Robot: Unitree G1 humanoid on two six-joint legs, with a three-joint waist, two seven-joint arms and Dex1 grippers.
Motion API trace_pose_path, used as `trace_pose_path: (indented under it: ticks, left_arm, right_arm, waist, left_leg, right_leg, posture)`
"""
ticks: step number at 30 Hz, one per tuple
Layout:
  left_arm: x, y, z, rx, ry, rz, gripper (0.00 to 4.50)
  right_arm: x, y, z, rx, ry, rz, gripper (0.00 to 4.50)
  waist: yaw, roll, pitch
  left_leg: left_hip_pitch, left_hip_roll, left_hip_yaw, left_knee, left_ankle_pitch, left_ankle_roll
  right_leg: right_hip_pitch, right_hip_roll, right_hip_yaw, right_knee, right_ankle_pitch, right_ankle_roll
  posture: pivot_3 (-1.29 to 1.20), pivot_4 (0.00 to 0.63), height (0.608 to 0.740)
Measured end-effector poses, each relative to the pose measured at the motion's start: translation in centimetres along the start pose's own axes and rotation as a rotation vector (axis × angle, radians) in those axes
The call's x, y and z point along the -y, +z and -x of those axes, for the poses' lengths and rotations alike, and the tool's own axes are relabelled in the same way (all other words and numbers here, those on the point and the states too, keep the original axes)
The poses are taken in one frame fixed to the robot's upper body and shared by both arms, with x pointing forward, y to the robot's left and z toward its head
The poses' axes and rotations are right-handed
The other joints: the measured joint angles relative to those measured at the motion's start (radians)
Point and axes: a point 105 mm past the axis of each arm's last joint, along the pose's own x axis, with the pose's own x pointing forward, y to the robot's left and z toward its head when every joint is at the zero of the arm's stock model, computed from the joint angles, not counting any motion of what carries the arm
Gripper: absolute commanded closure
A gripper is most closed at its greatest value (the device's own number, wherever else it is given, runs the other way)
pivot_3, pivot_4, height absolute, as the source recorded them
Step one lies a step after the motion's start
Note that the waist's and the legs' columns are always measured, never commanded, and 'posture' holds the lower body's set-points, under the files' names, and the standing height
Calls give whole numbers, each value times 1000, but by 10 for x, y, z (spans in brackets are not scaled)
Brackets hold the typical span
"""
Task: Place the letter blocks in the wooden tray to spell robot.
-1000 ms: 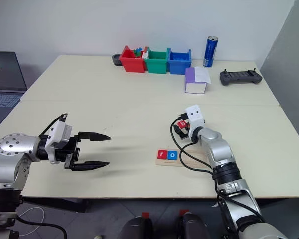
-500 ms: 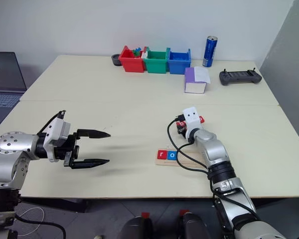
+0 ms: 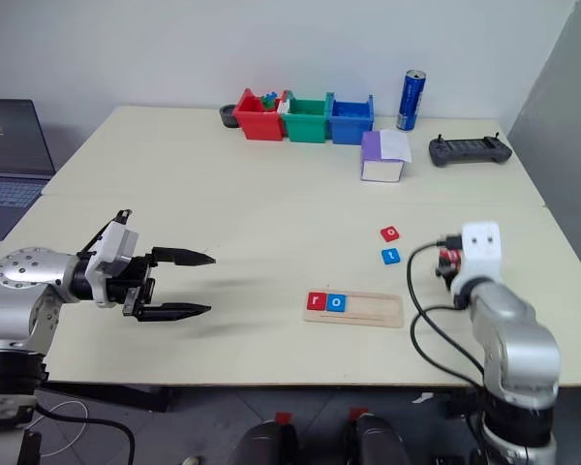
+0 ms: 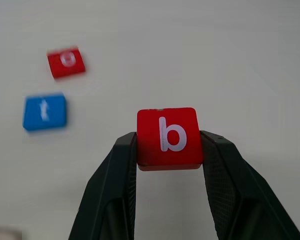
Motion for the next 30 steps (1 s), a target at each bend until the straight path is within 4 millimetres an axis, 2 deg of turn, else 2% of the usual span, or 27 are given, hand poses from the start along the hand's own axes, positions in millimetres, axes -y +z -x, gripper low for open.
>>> trace_pose_path:
  ticks: [3, 10, 18, 19, 21, 24, 27, 29, 30]
  left_arm:
    - [-5, 2, 2, 1, 3, -10, 0]
    - [-3, -1, 7, 0, -7, 4, 0]
    - [12, -14, 13, -4, -20, 47, 0]
    - [14, -15, 13, -5, -23, 46, 0]
    - [16, -15, 14, -13, -27, 36, 0]
    - [17, -11, 14, 4, -33, 10, 0]
    - [18, -9, 13, 14, -36, 2, 0]
    - [18, -9, 14, 14, -34, 0, 0]
    - [18, -9, 14, 14, -33, 0, 0]
  right_arm:
    - [-10, -26, 9, -69, 52, 28, 3042]
    - [-10, -36, 4, -100, 31, 29, 3042]
    - [-8, -35, 3, -97, 46, 26, 227]
    - [-4, -31, 3, -100, 55, 47, 10]
    - [6, -19, 3, -93, 63, 71, 10]
    - [25, 17, 4, -25, 139, 148, 10]
    - [27, 52, 18, 76, 408, 302, 10]
    - [27, 57, 28, 76, 594, 424, 10]
    - [29, 53, 29, 46, 691, 478, 10]
  waist:
    - [-4, 0, 0]
    - [0, 0, 0]
    - [1, 0, 0]
    - [1, 0, 0]
    - [1, 0, 0]
    - [3, 1, 1]
    - [4, 1, 1]
    - [5, 1, 1]
    - [5, 1, 1]
  left_leg:
    - [0, 0, 0, 0, 0, 0]
    - [-1, 0, -1, 0, 0, 0]
    - [-1, 0, -1, 0, 0, 0]
    - [-1, 0, -1, 0, 0, 0]
    - [-1, 0, -1, 0, 0, 1]
    - [-1, -1, -1, 0, -1, 1]
    - [-1, -1, -1, -2, -1, 2]
    - [-1, -1, -1, -3, -2, 3]
    - [-1, -1, -1, -2, -2, 3]
  right_leg:
    - [0, 1, 0, 0, 0, 0]
    - [0, 1, 0, -1, 0, 0]
    - [0, 0, 0, -2, 0, 1]
    - [0, 0, 0, -2, 0, 1]
    - [0, 0, 0, -2, 0, 1]
    - [0, 0, 0, -3, 0, 1]
    - [1, 1, -1, -5, -1, 1]
    - [1, 1, -2, -6, -3, 5]
    - [2, 1, -2, -6, -3, 5]
  posture:
    - [0, 150, 740]
    - [0, 150, 740]
    - [0, 150, 740]
    - [0, 150, 740]
    - [0, 150, 740]
    - [0, 150, 740]
    - [0, 150, 740]
    - [0, 150, 740]
    - [0, 150, 740]
